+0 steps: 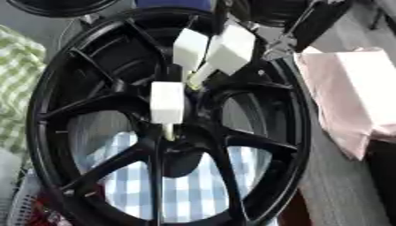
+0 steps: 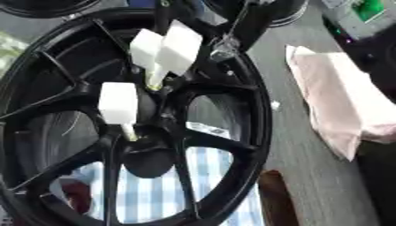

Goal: Pull the pin out of the wheel hub.

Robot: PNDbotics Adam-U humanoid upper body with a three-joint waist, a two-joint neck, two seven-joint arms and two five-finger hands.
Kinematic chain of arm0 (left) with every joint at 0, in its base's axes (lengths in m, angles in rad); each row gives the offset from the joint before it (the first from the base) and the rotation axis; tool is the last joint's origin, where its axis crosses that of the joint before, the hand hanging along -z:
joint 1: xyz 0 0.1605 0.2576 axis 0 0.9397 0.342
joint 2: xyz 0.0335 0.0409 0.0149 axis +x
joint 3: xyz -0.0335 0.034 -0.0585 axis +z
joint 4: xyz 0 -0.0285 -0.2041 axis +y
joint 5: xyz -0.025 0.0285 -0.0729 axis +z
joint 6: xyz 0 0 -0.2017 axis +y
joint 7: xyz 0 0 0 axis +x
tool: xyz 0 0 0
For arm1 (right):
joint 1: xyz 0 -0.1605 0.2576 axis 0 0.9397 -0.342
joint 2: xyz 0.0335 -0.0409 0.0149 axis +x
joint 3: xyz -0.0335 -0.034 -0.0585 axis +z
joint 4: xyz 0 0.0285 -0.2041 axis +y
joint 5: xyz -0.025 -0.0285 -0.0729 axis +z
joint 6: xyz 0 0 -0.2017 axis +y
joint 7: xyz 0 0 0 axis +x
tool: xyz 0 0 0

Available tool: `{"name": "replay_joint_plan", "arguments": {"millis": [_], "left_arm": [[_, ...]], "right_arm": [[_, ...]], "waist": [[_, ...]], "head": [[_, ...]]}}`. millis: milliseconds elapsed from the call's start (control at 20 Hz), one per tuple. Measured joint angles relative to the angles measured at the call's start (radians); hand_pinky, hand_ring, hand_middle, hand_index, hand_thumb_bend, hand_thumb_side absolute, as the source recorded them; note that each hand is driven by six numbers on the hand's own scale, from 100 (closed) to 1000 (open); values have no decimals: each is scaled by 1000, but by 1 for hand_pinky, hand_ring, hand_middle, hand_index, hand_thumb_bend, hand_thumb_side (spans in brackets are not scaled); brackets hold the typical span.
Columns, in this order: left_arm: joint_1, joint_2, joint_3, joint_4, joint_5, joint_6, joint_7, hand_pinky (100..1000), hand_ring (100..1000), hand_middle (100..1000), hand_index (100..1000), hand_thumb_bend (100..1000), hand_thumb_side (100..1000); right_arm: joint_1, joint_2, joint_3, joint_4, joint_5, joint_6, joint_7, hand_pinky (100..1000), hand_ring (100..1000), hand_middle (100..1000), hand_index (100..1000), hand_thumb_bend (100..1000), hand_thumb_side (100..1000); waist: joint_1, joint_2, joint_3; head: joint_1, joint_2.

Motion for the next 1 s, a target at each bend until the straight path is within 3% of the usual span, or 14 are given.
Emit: {"name": "replay_joint_plan", "arguments": {"millis": [650, 850, 1000], "left_arm": [[14, 1, 5, 0, -5, 1, 5, 671, 611, 609, 730, 503, 635], [17, 2, 10, 0, -8, 0, 9, 671, 611, 609, 730, 503, 635], [26, 2, 15, 0, -9, -1, 15, 671, 611, 609, 730, 504, 635]], "right_arm": [[51, -62, -73, -6, -56, 30, -39, 811, 446, 383, 467, 401, 120], [125, -111, -126, -21, -84, 44, -84, 811, 445, 381, 466, 400, 115], [229, -162, -204, -25, -91, 62, -159, 812, 441, 378, 479, 396, 100]], "waist": [[0, -11, -21], [0, -11, -32], [0, -16, -45]], "head": [[15, 14], [24, 22], [36, 23]]}}
